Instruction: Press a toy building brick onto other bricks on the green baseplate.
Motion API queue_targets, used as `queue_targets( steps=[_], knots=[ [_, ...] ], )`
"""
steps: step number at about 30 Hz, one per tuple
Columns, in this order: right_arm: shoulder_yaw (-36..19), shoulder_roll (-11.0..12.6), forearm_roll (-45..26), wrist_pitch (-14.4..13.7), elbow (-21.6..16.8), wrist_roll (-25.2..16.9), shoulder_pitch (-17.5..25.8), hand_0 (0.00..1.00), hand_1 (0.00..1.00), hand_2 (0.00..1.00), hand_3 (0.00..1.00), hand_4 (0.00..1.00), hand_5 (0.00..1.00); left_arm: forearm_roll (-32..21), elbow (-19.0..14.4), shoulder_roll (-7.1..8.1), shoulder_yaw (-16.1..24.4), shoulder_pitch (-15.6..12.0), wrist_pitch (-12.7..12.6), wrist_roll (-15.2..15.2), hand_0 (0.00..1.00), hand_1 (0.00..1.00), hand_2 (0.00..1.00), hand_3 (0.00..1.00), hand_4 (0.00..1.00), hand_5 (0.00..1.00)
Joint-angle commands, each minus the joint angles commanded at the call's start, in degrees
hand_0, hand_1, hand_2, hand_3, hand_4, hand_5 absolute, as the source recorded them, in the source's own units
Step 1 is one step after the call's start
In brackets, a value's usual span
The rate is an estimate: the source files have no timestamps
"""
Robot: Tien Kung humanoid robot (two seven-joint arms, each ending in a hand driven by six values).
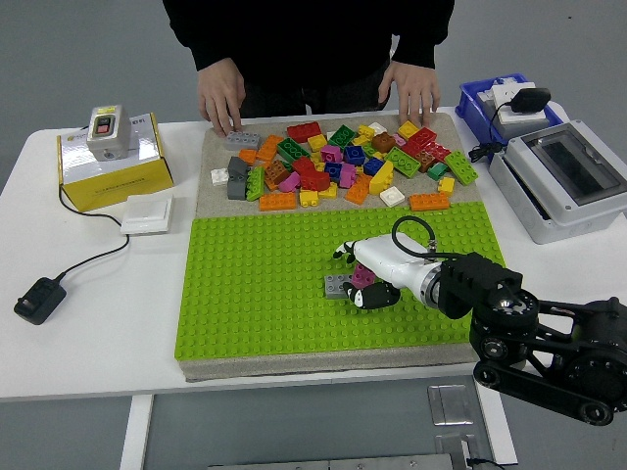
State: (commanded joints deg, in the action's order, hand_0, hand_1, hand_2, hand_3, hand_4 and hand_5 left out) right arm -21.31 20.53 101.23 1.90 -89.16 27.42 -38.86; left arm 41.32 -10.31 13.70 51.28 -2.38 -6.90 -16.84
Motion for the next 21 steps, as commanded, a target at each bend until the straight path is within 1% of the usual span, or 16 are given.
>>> queue_targets(
  steps=[2,5,8,12,14,17,18,21],
  knots=[
    [-1.44,0.42,-2.37,-0.67,-1.27,-0.99,0.35,0.043,0.169,0.773,0.849,0.511,0.34,0.01,0.0,-0.04,-0.04,0.02,-0.01,0.02,0.651,0.642,0.588,0.686,0.356,0.552],
    [-3.98,1.54,-3.4,-1.44,-3.36,-1.32,1.0,0.043,0.169,0.773,0.849,0.511,0.34,-0.03,0.0,-0.08,-0.08,0.02,-0.02,0.06,0.651,0.642,0.588,0.686,0.356,0.552],
    [-7.45,3.96,-2.61,-1.61,-5.88,-0.49,2.05,0.042,0.17,0.773,0.851,0.521,0.345,-0.01,0.0,-0.09,-0.02,-0.04,-0.06,0.08,0.65,0.642,0.585,0.686,0.348,0.553],
    [-11.06,7.86,-2.33,-0.66,-7.86,0.92,3.74,0.041,0.169,0.769,0.85,0.525,0.353,-0.1,0.0,-0.11,0.03,-0.16,-0.07,0.11,0.65,0.641,0.584,0.683,0.344,0.554],
    [-11.41,9.52,-2.82,-0.12,-8.31,1.38,4.72,0.041,0.169,0.769,0.85,0.525,0.353,-0.11,0.0,-0.13,0.08,-0.17,-0.08,0.13,0.65,0.641,0.584,0.683,0.344,0.554],
    [-11.18,10.77,-4.05,0.22,-8.88,1.44,5.95,0.041,0.169,0.769,0.85,0.525,0.353,-0.1,0.0,-0.16,0.06,-0.17,-0.08,0.15,0.65,0.641,0.584,0.683,0.344,0.554],
    [-11.11,11.02,-4.52,0.26,-9.16,1.37,6.35,0.04,0.166,0.761,0.829,0.557,0.443,-0.11,0.0,-0.17,0.04,-0.17,-0.07,0.16,0.649,0.639,0.583,0.68,0.341,0.553],
    [-10.98,11.51,-6.23,0.11,-10.11,0.92,7.39,0.04,0.166,0.761,0.829,0.557,0.443,-0.03,0.0,-0.19,0.01,-0.2,-0.06,0.17,0.649,0.639,0.583,0.68,0.341,0.553]
  ],
)
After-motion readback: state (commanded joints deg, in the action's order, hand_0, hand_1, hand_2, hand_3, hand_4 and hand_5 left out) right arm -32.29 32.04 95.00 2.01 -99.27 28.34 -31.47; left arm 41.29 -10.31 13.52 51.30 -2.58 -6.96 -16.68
